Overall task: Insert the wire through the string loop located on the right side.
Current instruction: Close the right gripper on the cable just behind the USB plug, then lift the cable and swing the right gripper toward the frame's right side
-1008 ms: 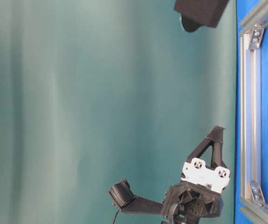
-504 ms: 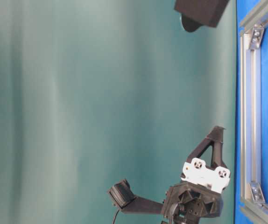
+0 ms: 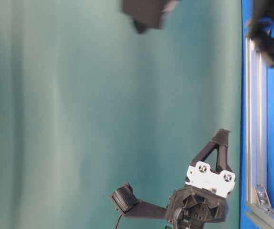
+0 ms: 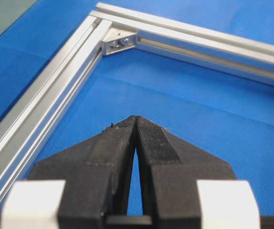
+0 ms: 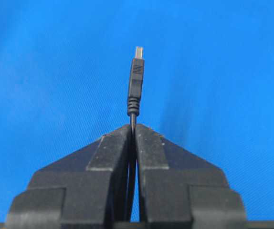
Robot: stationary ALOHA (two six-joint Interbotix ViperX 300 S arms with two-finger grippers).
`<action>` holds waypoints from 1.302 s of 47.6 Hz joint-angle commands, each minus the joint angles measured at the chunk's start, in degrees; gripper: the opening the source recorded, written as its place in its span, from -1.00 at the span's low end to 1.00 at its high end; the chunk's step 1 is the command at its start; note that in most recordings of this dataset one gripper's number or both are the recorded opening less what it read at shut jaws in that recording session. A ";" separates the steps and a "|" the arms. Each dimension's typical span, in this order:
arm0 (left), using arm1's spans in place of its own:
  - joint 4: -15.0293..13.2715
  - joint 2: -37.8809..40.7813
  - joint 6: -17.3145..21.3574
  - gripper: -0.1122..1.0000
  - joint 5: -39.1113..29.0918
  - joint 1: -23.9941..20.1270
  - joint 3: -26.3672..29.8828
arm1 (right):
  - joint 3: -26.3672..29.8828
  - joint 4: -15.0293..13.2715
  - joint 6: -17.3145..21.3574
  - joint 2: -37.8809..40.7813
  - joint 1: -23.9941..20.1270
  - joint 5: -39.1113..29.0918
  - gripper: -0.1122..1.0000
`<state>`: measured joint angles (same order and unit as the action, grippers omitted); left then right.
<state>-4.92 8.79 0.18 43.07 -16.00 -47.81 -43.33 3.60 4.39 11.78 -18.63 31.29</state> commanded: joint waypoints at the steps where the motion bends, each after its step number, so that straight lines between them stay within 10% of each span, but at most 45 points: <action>1: 0.18 -1.85 0.00 -0.80 0.26 -0.09 0.79 | 1.32 -0.09 -0.09 -4.39 -0.09 -2.11 -0.87; 62: 0.18 -1.93 0.00 -0.80 0.26 0.00 0.62 | 1.23 -0.26 -0.18 -6.33 -0.09 -4.48 -0.87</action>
<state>-4.83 8.79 0.18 43.07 -16.00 -47.90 -42.89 3.43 4.31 6.94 -18.54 26.54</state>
